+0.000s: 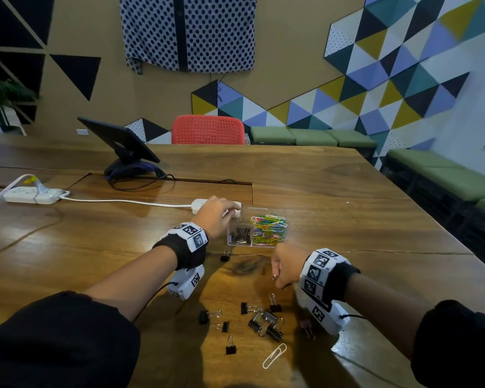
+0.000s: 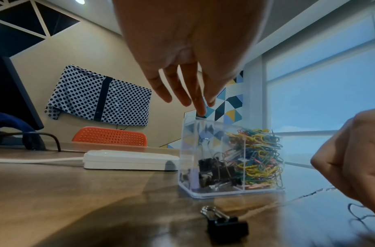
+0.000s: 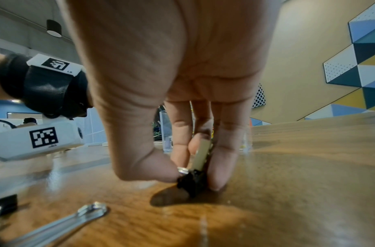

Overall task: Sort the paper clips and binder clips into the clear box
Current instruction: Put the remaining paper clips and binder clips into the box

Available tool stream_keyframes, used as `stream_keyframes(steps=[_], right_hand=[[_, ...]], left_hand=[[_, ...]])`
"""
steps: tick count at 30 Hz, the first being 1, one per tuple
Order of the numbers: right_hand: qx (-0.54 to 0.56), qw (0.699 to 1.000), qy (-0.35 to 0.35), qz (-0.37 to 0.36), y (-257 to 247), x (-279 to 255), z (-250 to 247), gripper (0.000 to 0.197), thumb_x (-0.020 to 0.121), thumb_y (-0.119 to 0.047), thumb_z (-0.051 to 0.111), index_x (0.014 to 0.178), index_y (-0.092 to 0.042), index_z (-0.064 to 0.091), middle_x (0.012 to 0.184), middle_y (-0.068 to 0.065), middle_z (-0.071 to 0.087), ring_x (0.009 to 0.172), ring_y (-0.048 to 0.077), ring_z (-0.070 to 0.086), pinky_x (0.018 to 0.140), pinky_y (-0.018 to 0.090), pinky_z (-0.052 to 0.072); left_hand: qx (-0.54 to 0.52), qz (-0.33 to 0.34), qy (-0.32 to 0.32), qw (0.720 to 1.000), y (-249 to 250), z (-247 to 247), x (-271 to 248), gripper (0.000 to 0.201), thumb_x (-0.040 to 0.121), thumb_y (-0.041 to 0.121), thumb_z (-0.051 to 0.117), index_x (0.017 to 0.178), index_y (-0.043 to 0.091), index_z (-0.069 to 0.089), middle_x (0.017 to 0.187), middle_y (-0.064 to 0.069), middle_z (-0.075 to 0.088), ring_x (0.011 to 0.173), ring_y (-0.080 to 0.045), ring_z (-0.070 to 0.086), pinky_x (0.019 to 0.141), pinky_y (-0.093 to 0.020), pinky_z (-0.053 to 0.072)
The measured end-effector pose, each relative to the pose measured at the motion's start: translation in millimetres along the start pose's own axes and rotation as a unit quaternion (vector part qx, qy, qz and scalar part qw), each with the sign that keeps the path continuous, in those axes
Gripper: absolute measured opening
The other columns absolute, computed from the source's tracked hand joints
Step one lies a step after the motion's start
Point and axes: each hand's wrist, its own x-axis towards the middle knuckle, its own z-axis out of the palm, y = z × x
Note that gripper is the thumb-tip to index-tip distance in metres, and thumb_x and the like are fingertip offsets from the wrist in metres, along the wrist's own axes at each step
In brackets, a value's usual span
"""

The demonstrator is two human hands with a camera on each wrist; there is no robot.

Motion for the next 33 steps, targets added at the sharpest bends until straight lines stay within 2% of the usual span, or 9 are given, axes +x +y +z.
stream_keyframes(steps=[3,6,9,12,17,21,24,30,33], right_hand=[[0.028,1.000,0.010,-0.002,1.9,3.1,-3.1,0.019,0.070,-0.014,0.076,0.087,-0.007,0.071,0.085,0.003,0.070,0.075,0.012,0.062,0.070,0.025,0.055],[0.074,0.997,0.035,-0.010,-0.5,4.7,-15.8,0.008,0.071,-0.012,0.076,0.076,-0.012,0.071,0.065,-0.007,0.062,0.059,0.003,0.056,0.056,0.014,0.045],[0.133,0.987,0.084,-0.021,-5.8,5.3,-35.4,0.006,0.073,-0.010,0.075,0.075,-0.013,0.069,0.062,-0.012,0.057,0.057,-0.001,0.052,0.053,0.012,0.040],[0.201,0.969,0.138,-0.027,-12.3,11.7,-55.5,0.006,0.073,-0.009,0.074,0.077,-0.009,0.069,0.071,-0.009,0.061,0.065,0.001,0.055,0.059,0.014,0.045],[0.247,0.949,0.194,-0.033,-23.5,32.4,-74.5,0.005,0.076,-0.011,0.073,0.075,-0.012,0.068,0.072,-0.007,0.061,0.065,0.004,0.057,0.059,0.014,0.047],[0.258,0.938,0.233,-0.006,-32.0,48.8,-73.9,0.003,0.078,-0.013,0.073,0.078,-0.011,0.071,0.074,-0.003,0.065,0.074,0.011,0.064,0.073,0.024,0.056],[0.235,0.942,0.239,0.007,-34.6,59.7,-69.7,0.006,0.079,-0.014,0.072,0.083,-0.010,0.073,0.086,0.003,0.071,0.077,0.013,0.064,0.079,0.028,0.057],[0.224,0.944,0.242,0.005,-35.0,69.0,-63.1,0.023,0.086,-0.001,0.056,0.088,-0.017,0.073,0.096,0.001,0.070,0.084,0.014,0.067,0.070,0.019,0.055],[0.226,0.944,0.241,-0.024,-34.4,65.9,-61.7,0.027,0.087,0.002,0.053,0.095,-0.017,0.072,0.099,0.001,0.072,0.090,0.011,0.067,0.078,0.021,0.054]], left_hand=[[-0.004,-0.003,-0.008,1.000,0.5,-6.7,-14.0,0.008,0.090,0.021,0.056,0.089,0.017,0.063,0.089,0.002,0.064,0.085,-0.014,0.054,0.081,-0.030,0.047],[0.001,-0.038,-0.106,0.994,3.2,-9.3,-29.4,0.012,0.086,0.030,0.063,0.086,0.019,0.058,0.080,0.009,0.053,0.079,-0.011,0.051,0.066,-0.017,0.040],[0.036,-0.073,-0.238,0.968,0.2,-1.0,-39.1,0.031,0.081,0.039,0.067,0.103,0.020,0.059,0.093,0.007,0.053,0.087,-0.010,0.051,0.074,-0.020,0.041],[0.076,-0.059,-0.297,0.950,-3.0,6.3,-43.1,0.040,0.079,0.039,0.069,0.113,0.022,0.059,0.108,0.000,0.050,0.095,-0.011,0.045,0.082,-0.024,0.040],[0.038,-0.049,-0.293,0.954,0.6,5.0,-44.6,0.022,0.081,0.026,0.070,0.099,0.016,0.065,0.107,-0.002,0.054,0.093,-0.010,0.047,0.084,-0.025,0.042],[0.030,-0.043,-0.276,0.960,2.5,3.0,-49.3,0.016,0.084,0.021,0.066,0.098,0.012,0.066,0.110,-0.004,0.059,0.089,-0.008,0.047,0.079,-0.021,0.038],[0.022,-0.050,-0.269,0.961,2.5,0.2,-51.7,0.015,0.086,0.021,0.063,0.099,0.013,0.067,0.110,-0.004,0.063,0.086,-0.007,0.048,0.076,-0.020,0.038],[0.018,-0.063,-0.259,0.964,4.3,-4.5,-53.7,0.016,0.090,0.022,0.059,0.102,0.013,0.067,0.107,-0.004,0.067,0.087,-0.009,0.054,0.080,-0.022,0.044],[0.017,-0.068,-0.249,0.966,5.2,-4.2,-54.2,0.018,0.091,0.021,0.056,0.104,0.012,0.066,0.107,-0.004,0.067,0.100,-0.015,0.061,0.088,-0.026,0.047]])
